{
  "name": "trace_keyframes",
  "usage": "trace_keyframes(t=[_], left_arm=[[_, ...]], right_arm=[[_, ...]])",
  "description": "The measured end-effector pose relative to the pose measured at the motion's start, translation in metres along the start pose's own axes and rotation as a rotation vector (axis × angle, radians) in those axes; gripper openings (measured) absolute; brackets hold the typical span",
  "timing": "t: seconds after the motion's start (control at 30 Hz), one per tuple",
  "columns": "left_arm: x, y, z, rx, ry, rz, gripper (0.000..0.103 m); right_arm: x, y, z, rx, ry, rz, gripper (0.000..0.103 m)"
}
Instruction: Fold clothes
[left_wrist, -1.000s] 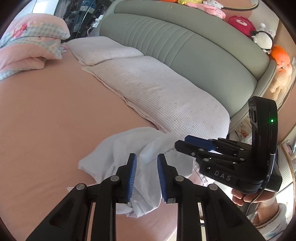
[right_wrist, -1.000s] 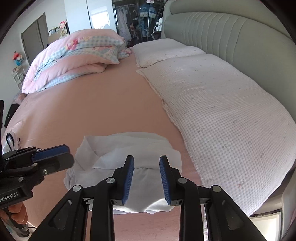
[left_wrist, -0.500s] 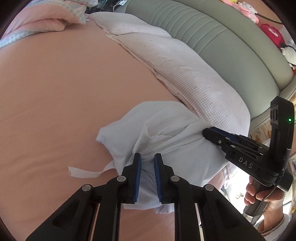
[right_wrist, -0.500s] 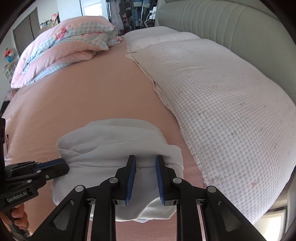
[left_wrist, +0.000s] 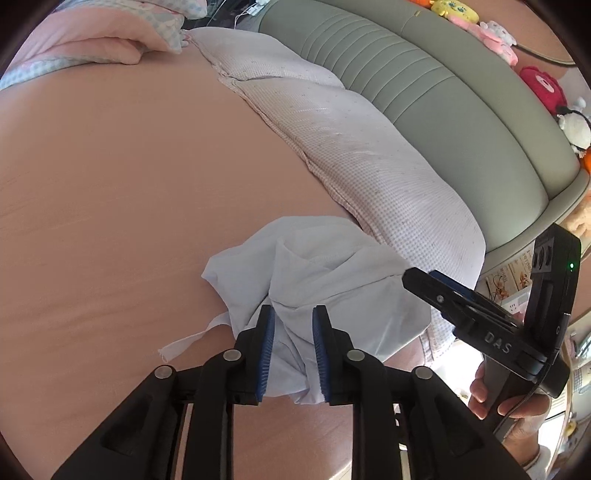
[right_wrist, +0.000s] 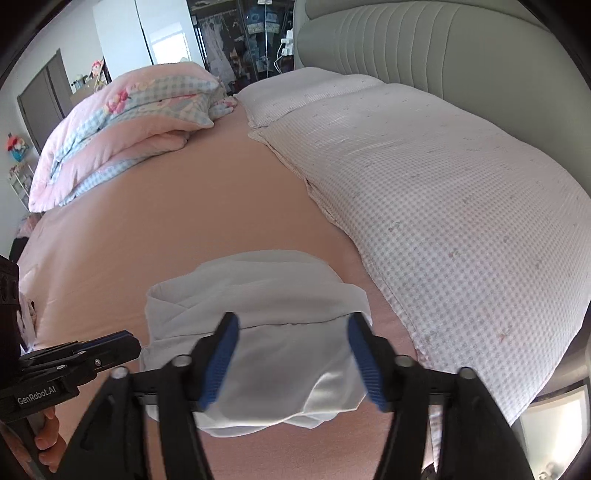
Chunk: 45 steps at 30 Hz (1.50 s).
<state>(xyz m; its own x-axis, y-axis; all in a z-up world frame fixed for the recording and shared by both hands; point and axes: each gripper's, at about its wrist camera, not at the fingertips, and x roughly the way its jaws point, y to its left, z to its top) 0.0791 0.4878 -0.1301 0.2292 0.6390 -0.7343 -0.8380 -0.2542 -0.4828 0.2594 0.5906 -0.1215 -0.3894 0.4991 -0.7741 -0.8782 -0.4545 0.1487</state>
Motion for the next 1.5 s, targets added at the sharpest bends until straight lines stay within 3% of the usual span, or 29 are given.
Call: trace_keyframes(t=[0.03,0.07,0.1,0.2,0.37,0.6,0.83,1.03,1.2,1.5], left_arm=[[-0.008,0.0,0.001,-0.004,-0.014,0.012,0.05],[-0.017,-0.001,0.001,-0.01,-0.033,0.023,0.08],[-0.025,-0.002,0.002,-0.016,-0.053,0.032,0.093],[-0.045,-0.006,0.003,-0.024,-0.107,0.035,0.094],[-0.06,-0.026,0.002,0.041,-0.12,0.044,0.094],[-0.064,-0.058,-0.015,0.174,-0.096,0.131,0.094],[-0.072,-0.082,-0.03,0.231,-0.092,0.146,0.094],[-0.09,-0.093,-0.043,0.206,-0.083,0.172,0.094],[-0.12,-0.104,-0.059,0.184,-0.106,0.176,0.094],[-0.169,-0.144,-0.085,0.239,-0.172,0.23,0.094]], right_arm=[[-0.009,0.0,0.001,0.017,-0.016,0.0,0.083],[-0.017,0.0,0.001,0.03,-0.026,-0.006,0.083],[-0.024,0.0,0.002,0.04,-0.031,-0.015,0.083],[-0.041,0.003,0.002,0.052,-0.043,-0.035,0.083],[-0.055,0.014,-0.001,0.046,-0.037,0.021,0.083],[-0.067,0.028,-0.003,0.03,-0.036,0.025,0.083],[-0.087,0.028,-0.008,0.021,-0.041,0.047,0.083],[-0.109,0.03,-0.016,0.006,-0.056,0.011,0.083],[-0.137,0.031,-0.031,-0.002,-0.054,0.03,0.083],[-0.201,0.033,-0.053,-0.059,-0.096,0.008,0.083]])
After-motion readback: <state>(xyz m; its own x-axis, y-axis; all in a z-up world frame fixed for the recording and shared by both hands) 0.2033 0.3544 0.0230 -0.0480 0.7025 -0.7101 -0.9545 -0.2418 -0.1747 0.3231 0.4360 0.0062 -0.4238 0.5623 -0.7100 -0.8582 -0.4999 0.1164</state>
